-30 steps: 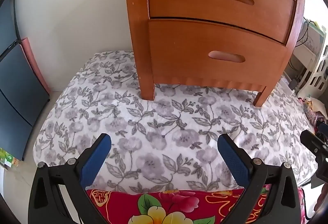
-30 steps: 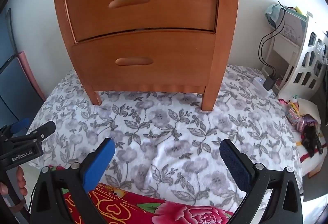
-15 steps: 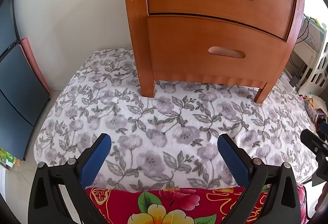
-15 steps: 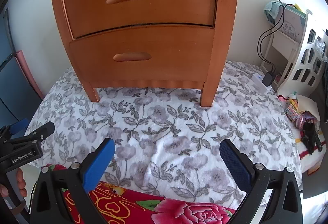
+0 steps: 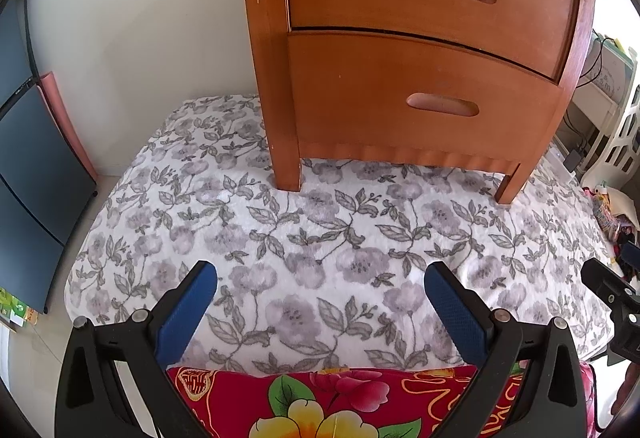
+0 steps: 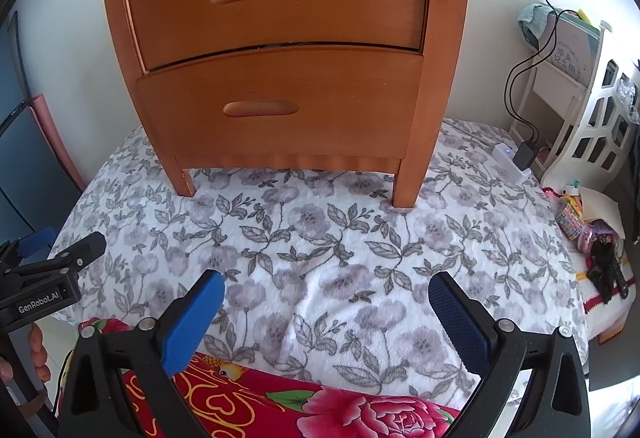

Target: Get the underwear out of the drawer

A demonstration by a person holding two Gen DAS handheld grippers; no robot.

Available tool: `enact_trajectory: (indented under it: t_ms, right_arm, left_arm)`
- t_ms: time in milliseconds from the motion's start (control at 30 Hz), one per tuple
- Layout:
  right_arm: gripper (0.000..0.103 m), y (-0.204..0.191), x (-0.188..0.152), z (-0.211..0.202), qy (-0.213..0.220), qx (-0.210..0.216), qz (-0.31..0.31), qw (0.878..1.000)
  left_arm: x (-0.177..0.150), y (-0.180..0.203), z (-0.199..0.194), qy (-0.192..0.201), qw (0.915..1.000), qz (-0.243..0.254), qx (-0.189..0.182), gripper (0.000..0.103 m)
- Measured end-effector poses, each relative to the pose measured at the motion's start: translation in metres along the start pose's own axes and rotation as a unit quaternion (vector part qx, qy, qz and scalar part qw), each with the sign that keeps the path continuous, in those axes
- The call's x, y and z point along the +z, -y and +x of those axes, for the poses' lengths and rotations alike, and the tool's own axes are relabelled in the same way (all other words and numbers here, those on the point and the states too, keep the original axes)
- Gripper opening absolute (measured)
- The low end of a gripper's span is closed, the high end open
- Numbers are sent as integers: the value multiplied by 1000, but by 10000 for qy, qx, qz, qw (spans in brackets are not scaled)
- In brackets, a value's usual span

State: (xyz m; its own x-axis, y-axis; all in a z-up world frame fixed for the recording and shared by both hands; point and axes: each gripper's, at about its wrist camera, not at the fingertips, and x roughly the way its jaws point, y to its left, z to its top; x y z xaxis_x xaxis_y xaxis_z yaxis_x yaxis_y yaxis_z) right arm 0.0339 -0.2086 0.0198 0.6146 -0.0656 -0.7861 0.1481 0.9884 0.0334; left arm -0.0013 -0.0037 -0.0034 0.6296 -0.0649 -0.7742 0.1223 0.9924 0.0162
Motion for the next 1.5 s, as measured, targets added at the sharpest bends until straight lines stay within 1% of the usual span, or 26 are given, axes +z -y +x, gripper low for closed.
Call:
enact_trajectory:
  t_ms: [567,967,1500]
  right_arm:
    - [103,-2,0,-1,-9,8,-21,10000]
    - [103,-1,0,-1,-62,27,-19,10000]
    - [103,0,-4,2,-132,13,-2,9999]
  left_arm:
    - [0,3,-5,88,10000,29,11,103]
    - [-1,3,-7,156,9998,25,-151,103]
    - [-3,2,-5,204,9997,-52,-94,103]
